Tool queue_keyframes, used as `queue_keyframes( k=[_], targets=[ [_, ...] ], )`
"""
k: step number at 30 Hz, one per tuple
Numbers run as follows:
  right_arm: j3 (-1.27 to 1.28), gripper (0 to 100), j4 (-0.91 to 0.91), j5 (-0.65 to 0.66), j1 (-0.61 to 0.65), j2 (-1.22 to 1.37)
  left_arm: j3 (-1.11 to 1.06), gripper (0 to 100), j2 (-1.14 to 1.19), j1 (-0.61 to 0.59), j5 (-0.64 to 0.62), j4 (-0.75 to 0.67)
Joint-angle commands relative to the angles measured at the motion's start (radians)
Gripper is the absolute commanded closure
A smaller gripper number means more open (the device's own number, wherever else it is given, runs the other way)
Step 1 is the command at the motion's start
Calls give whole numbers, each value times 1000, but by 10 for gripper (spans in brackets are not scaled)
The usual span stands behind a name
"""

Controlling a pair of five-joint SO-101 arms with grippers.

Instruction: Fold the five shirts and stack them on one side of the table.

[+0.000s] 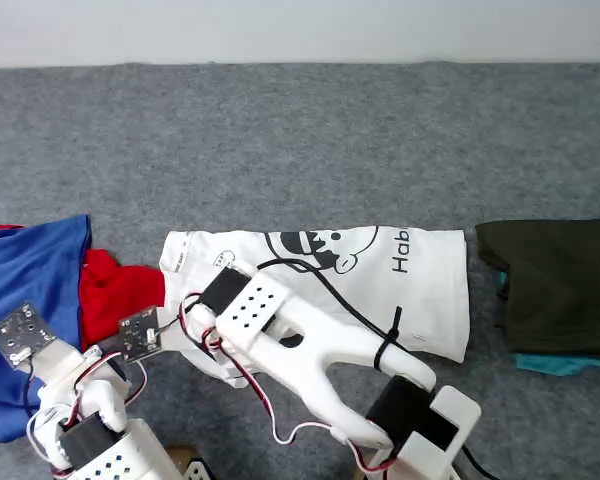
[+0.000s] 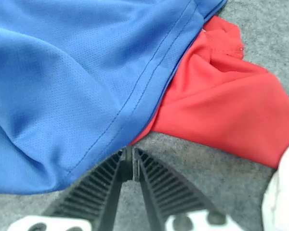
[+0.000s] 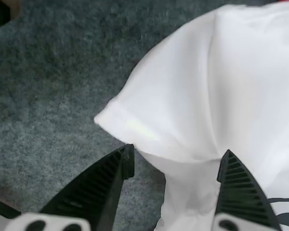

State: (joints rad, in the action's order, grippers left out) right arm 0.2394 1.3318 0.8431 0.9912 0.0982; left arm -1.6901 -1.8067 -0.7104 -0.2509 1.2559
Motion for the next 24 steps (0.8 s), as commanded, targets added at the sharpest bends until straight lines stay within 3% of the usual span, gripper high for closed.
queue_keyframes(
  k=[1, 4, 8, 24],
  targets=[
    [-6, 725, -33, 5, 7, 1, 7, 979, -12, -3, -8, 3],
    [-3, 787, -88, 6, 7, 2, 7, 979, -12, -3, -8, 3],
    [-9, 998, -151, 5, 1, 25, 7, 979, -12, -3, -8, 3],
    [-201, 987, -147, -78, -153, 50, 7, 979, -12, -3, -8, 3]
  ],
)
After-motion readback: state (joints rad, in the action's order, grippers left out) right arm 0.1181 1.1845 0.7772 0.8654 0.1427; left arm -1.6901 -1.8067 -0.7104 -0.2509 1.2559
